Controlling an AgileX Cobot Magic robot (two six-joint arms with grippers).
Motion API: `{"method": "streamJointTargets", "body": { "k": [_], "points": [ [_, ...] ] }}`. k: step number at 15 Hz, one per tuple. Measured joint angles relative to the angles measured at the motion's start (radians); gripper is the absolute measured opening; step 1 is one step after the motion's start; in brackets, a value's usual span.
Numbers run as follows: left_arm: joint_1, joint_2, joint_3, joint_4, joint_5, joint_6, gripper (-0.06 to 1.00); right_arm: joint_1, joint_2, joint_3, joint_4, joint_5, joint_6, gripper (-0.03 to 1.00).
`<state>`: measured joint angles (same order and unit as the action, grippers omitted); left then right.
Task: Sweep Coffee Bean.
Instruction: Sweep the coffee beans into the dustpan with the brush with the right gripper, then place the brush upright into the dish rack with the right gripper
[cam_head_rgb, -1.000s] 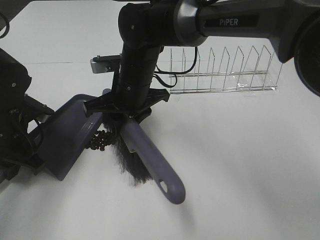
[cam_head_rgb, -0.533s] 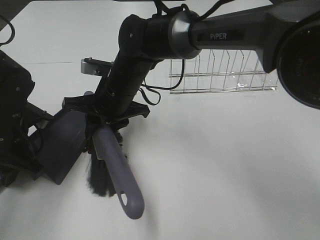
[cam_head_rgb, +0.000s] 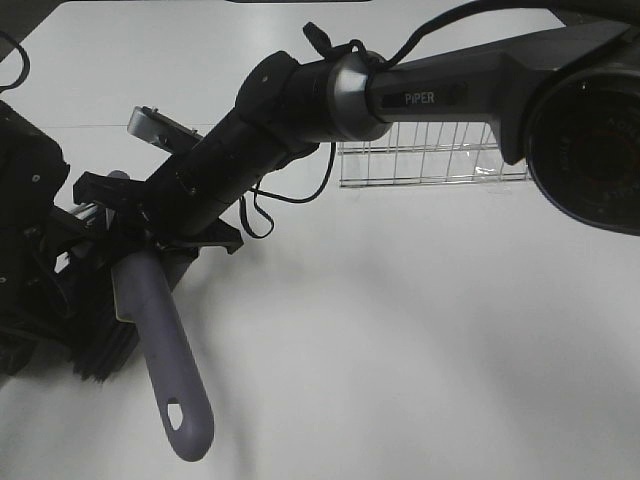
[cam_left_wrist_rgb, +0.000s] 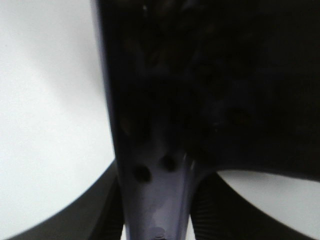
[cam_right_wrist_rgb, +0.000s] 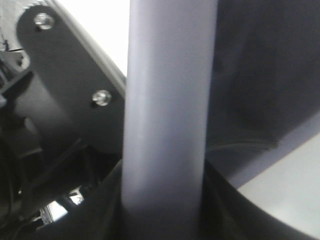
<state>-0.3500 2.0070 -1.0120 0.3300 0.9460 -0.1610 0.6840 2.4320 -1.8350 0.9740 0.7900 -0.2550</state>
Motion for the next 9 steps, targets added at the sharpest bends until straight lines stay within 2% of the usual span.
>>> {"method": "streamJointTargets", "body": {
  "k": [2,5,9],
  "points": [
    [0.000,0.000,0.000,0.000,0.000,0.000,0.33,0.000,-0.003,0.003,-0.001,0.000,-0.022,0.30],
    [0.000,0.000,0.000,0.000,0.000,0.003,0.34,-0.049,-0.124,0.008,-0.139,0.000,-0.028,0.30],
    [0.000,0.000,0.000,-0.001,0.001,0.003,0.34,-0.159,-0.282,0.008,-0.253,0.045,-0.029,0.30]
  ]
}}
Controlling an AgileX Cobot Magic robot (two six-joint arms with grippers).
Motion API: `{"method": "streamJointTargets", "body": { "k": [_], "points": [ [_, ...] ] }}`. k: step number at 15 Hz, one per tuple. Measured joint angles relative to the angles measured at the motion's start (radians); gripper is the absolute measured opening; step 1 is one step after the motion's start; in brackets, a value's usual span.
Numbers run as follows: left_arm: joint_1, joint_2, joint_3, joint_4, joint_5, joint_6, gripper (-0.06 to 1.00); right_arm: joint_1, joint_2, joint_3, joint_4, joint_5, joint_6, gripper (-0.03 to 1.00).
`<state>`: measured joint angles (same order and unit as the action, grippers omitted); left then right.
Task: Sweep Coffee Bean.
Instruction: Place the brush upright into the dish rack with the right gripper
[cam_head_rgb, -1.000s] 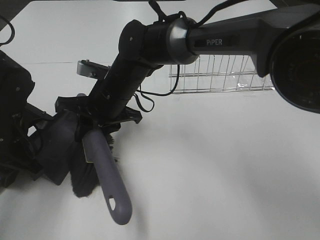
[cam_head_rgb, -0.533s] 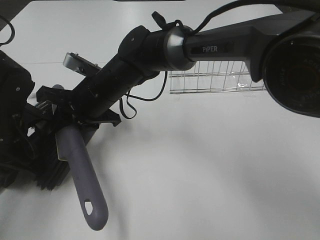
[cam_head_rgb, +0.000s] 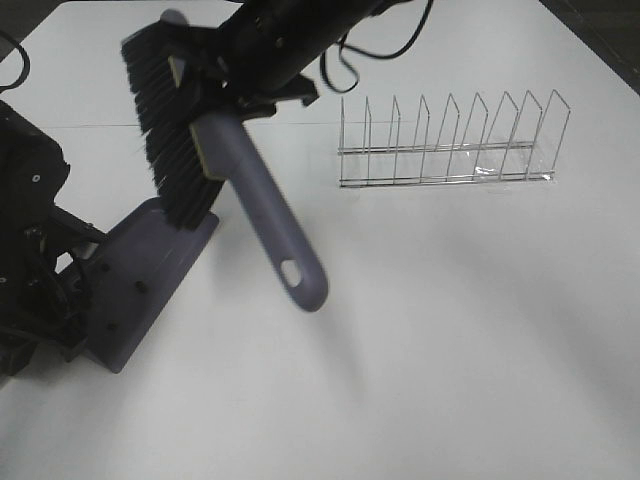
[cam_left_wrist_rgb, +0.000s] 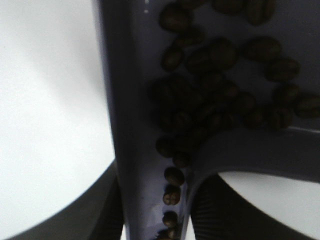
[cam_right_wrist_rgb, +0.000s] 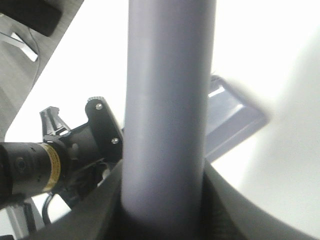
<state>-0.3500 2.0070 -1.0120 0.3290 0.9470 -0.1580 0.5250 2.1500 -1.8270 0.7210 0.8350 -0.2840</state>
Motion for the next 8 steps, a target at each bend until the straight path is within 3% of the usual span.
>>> {"method": "streamJointTargets", "body": {
  "k": [4,8],
  "points": [
    [0.000,0.000,0.000,-0.026,0.006,-0.052,0.34,-0.134,-0.115,0.000,-0.251,0.171,0.099,0.30],
    [0.024,0.000,-0.008,-0.077,0.014,-0.079,0.34,-0.168,-0.168,0.000,-0.560,0.318,0.223,0.30]
  ]
}}
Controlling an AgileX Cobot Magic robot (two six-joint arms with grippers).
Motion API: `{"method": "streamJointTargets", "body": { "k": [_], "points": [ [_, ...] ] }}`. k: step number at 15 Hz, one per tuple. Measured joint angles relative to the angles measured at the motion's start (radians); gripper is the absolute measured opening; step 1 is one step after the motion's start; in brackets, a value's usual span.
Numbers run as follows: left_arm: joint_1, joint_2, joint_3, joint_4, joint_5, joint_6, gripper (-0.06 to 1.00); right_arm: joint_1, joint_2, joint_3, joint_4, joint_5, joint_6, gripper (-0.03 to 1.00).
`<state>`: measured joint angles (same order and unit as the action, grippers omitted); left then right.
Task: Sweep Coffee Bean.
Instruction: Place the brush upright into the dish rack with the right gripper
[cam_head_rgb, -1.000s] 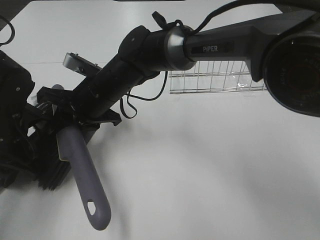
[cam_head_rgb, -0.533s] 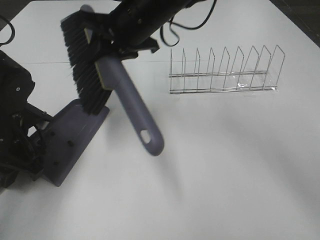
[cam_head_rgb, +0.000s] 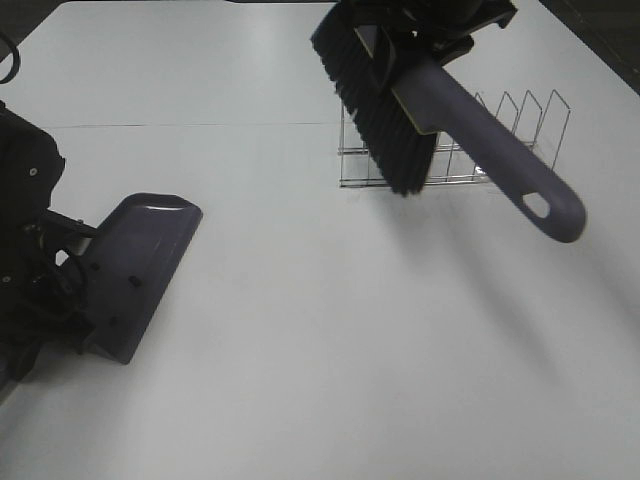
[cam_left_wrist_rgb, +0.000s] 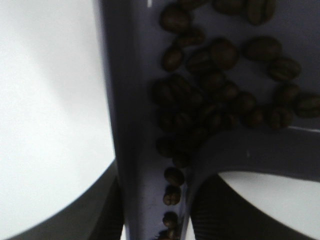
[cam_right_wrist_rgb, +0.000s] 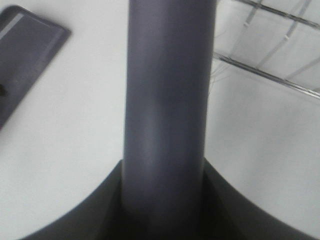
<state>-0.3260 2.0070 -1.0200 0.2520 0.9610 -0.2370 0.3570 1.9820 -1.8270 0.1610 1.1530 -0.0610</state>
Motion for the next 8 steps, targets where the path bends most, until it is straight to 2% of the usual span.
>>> {"method": "streamJointTargets", "body": {
  "k": [1,3,5,8],
  "points": [
    [0.035,0.001,-0.022,-0.052,-0.006,-0.003,0.34,0.000,-0.006,0.000,-0.090,0.059,0.049,0.30],
    [0.085,0.012,-0.080,-0.133,-0.021,0.011,0.34,0.000,-0.011,0.000,-0.198,0.070,0.101,0.30],
    [0.105,0.013,-0.133,-0.196,-0.030,0.064,0.34,0.000,-0.015,0.000,-0.252,0.070,0.131,0.30],
    [0.105,0.022,-0.186,-0.225,-0.029,0.079,0.34,0.000,-0.015,0.002,-0.268,0.070,0.152,0.30]
  ]
}}
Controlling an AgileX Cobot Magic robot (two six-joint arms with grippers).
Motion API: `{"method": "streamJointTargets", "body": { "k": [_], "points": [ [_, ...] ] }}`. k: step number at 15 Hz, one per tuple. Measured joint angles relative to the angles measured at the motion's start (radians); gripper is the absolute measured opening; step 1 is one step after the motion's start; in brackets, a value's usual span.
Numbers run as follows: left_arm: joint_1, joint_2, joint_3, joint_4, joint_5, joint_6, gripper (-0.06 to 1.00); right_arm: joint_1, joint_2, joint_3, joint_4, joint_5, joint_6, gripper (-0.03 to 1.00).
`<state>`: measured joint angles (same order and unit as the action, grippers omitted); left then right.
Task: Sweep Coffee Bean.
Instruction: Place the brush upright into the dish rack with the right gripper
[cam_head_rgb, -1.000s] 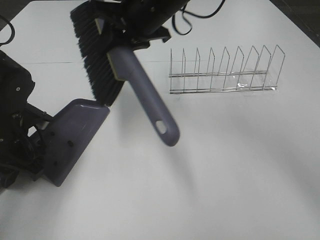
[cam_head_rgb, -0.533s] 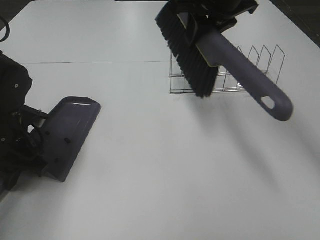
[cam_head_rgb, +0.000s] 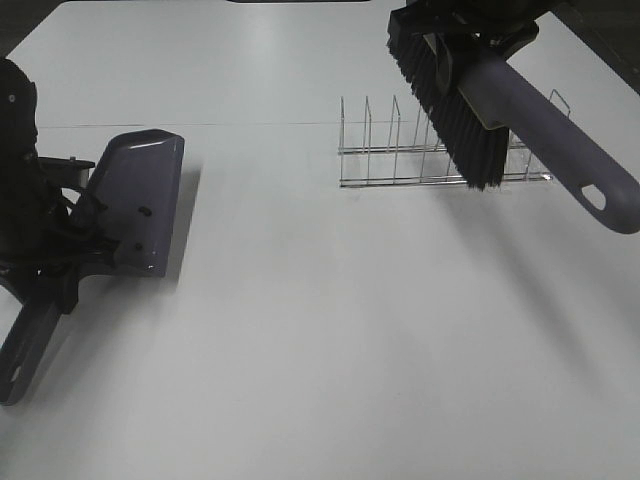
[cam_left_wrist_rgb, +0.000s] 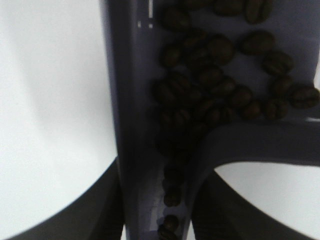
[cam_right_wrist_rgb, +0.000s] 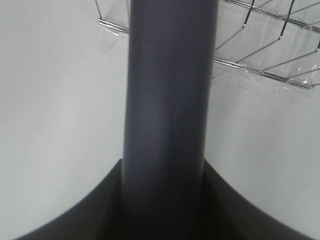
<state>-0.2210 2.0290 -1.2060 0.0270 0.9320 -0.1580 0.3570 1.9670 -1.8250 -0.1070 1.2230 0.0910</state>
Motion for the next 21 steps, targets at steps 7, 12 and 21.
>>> {"method": "streamJointTargets", "body": {
  "k": [7,12,21],
  "points": [
    [0.000,0.140,-0.151,-0.045,0.079,0.011,0.33,0.000,0.000,0.184,-0.089,0.000,0.075,0.30],
    [0.002,0.150,-0.162,-0.054,0.086,0.038,0.33,-0.053,0.000,0.202,-0.092,-0.002,0.097,0.30],
    [0.002,0.116,-0.155,-0.051,0.083,0.066,0.33,-0.208,0.032,0.202,0.002,-0.003,0.083,0.30]
  ]
}}
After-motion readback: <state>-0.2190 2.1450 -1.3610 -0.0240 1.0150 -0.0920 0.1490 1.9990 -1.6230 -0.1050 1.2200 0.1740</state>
